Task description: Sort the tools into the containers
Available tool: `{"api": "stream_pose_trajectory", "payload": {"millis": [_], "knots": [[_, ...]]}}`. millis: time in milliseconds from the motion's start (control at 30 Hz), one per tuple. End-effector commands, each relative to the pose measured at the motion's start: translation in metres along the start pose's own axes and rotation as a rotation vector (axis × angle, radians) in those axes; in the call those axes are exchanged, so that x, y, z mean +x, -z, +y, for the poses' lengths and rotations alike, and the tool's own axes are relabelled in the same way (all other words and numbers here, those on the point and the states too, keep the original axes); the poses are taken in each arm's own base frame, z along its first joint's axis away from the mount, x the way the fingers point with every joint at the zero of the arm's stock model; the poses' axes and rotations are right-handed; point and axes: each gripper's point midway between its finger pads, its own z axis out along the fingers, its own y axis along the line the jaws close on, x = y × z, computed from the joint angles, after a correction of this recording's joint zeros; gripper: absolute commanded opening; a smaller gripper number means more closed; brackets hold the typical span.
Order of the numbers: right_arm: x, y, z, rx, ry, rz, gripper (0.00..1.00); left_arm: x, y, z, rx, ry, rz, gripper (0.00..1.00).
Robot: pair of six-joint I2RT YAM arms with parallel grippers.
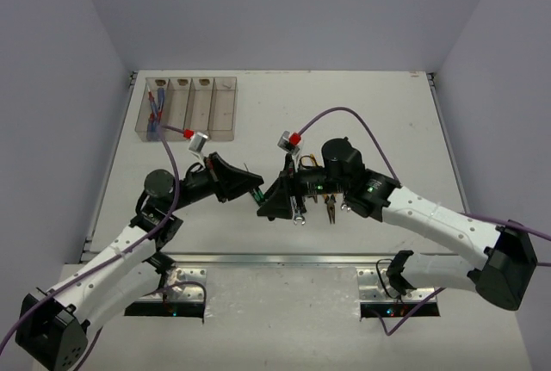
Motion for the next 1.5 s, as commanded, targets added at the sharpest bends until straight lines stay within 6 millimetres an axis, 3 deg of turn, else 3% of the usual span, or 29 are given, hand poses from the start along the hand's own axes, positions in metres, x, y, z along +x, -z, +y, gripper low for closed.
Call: {"api": "stream_pose_trajectory", "payload": {"millis": [0,33,100,200,300,367,500,600,667,800,967,1167,1300,1467], "knots": [[-0.015,0.021,-0.021,0.206,0.042,-0.11,0.93,-0.028,-0.008,0.015,-0.152,-0.062,-0.078,0.0],[-0.013,0.029,-0.032,0.287,0.03,-0.117,0.99,-0.033,-0.007,0.026,-0.224,-0.065,-0.089,0.0],[-0.007,0.056,-0.06,0.497,0.004,-0.134,0.99,-0.043,-0.003,0.056,-0.418,-0.083,-0.101,0.0],[-0.002,0.098,-0.082,0.733,0.003,-0.16,0.99,-0.064,0.011,0.102,-0.722,-0.142,-0.102,0.0],[-0.001,0.128,-0.084,0.823,0.027,-0.204,0.99,-0.088,0.021,0.128,-0.924,-0.188,-0.121,0.0],[-0.004,0.143,-0.074,0.812,0.06,-0.265,0.99,-0.121,0.028,0.159,-1.106,-0.21,-0.159,0.0],[0.0,0.155,-0.077,0.844,0.117,-0.269,0.99,-0.191,0.041,0.211,-1.289,-0.168,-0.22,0.0],[0.013,0.155,-0.082,0.856,0.127,-0.216,0.99,-0.233,0.027,0.234,-1.279,-0.221,-0.254,0.0],[0.027,0.154,-0.085,0.851,0.12,-0.163,0.99,-0.277,0.048,0.268,-1.441,-0.285,-0.269,0.0],[0.04,0.157,-0.088,0.858,0.099,-0.15,0.99,-0.328,0.067,0.31,-1.571,-0.372,-0.243,0.0],[0.041,0.152,-0.081,0.815,0.096,-0.143,0.99,-0.346,0.079,0.364,-1.666,-0.482,-0.163,0.0],[0.047,0.148,-0.078,0.779,0.079,-0.13,0.99,-0.35,0.099,0.395,-1.8,-0.6,-0.042,0.0],[0.047,0.143,-0.075,0.746,0.084,-0.125,0.99,-0.334,0.11,0.41,-1.834,-0.613,0.024,0.0],[0.049,0.139,-0.077,0.744,0.085,-0.108,0.99,-0.296,0.141,0.435,-1.933,-0.564,0.128,0.0]]}}
